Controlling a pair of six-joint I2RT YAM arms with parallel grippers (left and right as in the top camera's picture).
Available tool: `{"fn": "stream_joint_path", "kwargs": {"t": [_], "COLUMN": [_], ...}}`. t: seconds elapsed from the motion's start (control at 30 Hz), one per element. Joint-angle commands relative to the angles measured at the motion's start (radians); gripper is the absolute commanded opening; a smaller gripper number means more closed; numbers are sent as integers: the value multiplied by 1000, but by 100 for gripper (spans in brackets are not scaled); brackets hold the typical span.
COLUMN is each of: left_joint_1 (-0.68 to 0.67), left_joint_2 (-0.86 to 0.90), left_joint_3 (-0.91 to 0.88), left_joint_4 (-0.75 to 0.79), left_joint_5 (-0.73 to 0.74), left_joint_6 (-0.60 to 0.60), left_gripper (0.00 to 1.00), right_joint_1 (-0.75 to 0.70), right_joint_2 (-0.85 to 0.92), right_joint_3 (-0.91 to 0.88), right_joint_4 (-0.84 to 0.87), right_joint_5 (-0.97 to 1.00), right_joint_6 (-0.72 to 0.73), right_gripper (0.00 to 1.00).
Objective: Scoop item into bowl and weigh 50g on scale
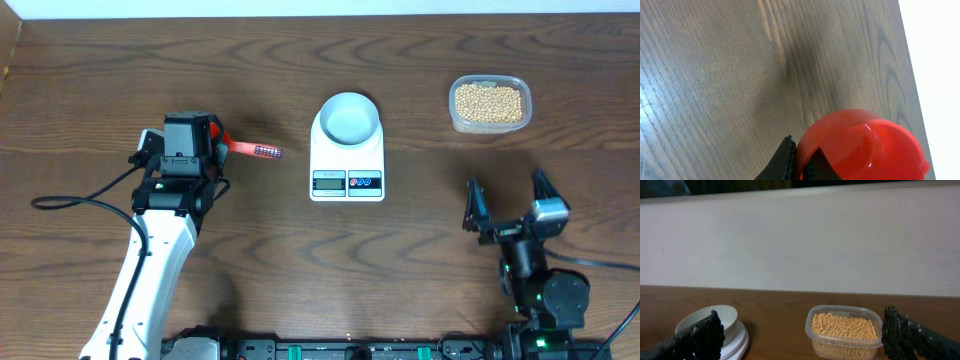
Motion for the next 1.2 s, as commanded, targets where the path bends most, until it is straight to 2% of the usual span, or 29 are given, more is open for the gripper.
{"fn": "stream_joint_path", "kwargs": {"t": [0.0,0.1,0.2,0.33,0.47,0.63,0.83,0.97,1.1,1.17], "left_joint_1": [-3,-3,-3,-3,-3,-3,-3,-3,-3,-3], "left_joint_2": [-6,-6,-6,-6,-6,-6,-6,-6,-6,-6], "left_joint_3": [-1,-1,-1,-1,-1,-1,-1,-1,-1,-1], "left_joint_4": [2,3,2,3,3,3,2,2,2,2], "left_joint_5": [5,14,14,14,14,20,22,22,22,22], "left_joint_6": [-12,-12,-12,-13,-12,-12,-12,-12,-12,-12], "left_gripper": [7,7,8,7,7,7,7,7,7,7], "right_joint_1": [8,8,8,8,8,8,9,9,9,9], "right_joint_2": [140,251,371,430,431,431,450,522,624,667], "right_joint_3": [137,211,292,317,316,315,315,316,325,340], "right_joint_4": [2,2,-21,-34,-42,-66,49,81,147,159], "right_joint_5": [-40,-101,-174,-284,-445,-443,-408,-348,-358,-394], "right_joint_6": [14,15,100,200,206,206,251,286,405,419], "right_gripper": [99,99,99,99,99,99,99,99,99,99]}}
